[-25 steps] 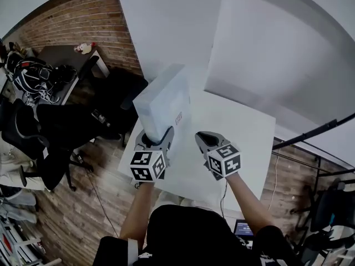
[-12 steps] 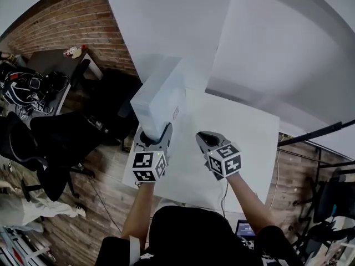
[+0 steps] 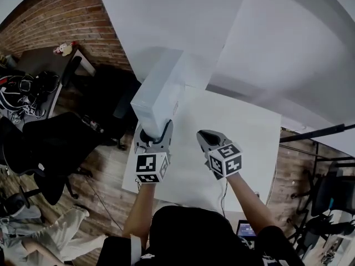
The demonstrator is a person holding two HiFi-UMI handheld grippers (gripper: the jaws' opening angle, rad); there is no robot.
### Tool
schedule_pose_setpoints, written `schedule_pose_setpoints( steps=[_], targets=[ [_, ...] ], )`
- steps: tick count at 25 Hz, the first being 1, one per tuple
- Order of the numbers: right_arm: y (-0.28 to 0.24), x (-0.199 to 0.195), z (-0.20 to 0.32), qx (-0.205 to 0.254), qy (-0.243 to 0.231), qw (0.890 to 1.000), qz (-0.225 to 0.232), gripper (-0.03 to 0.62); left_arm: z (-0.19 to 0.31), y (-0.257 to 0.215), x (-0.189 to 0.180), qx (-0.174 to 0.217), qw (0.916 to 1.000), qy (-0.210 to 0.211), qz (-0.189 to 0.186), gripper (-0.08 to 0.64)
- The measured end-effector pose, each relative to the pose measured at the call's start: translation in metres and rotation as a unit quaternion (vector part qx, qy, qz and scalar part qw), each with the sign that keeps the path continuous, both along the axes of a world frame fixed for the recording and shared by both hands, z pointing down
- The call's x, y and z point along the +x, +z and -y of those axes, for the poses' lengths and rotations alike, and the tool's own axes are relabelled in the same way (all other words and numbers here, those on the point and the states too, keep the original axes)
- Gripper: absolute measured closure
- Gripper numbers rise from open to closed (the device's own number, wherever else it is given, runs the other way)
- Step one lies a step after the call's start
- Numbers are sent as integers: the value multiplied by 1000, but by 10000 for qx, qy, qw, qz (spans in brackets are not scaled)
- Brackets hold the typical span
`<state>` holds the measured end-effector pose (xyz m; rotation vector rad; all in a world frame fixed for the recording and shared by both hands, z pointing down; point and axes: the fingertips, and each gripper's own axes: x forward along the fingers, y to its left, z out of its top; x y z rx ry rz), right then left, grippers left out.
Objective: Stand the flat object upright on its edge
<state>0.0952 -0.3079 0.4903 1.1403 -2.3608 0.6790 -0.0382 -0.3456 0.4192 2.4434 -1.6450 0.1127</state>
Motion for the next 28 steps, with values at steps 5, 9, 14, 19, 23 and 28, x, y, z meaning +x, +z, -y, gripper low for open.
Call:
schedule_pose_setpoints(
  steps=[5, 9, 14, 19, 23, 28],
  targets=[
    [8, 1, 8, -79, 84, 9999, -16, 540, 7, 2, 3, 207, 9997, 28, 158, 281],
    [14, 1, 10, -152, 96, 9998, -26, 540, 10, 8, 6, 285, 9989, 3, 365, 281],
    [21, 4, 10, -236, 129, 9996, -44, 540, 11, 17, 8, 284, 9989, -51, 377, 281],
    [29, 8, 11, -305, 167, 9994, -43, 540, 13, 22, 8, 350, 9986, -182, 343, 281],
    [32, 8, 11, -353, 182, 9992, -28, 540, 14, 31, 9, 342, 9979, -187, 526, 281],
    [37, 8, 12, -400, 174, 9990, -30, 540, 10, 35, 15, 539, 9962, -77, 680, 280]
  ],
)
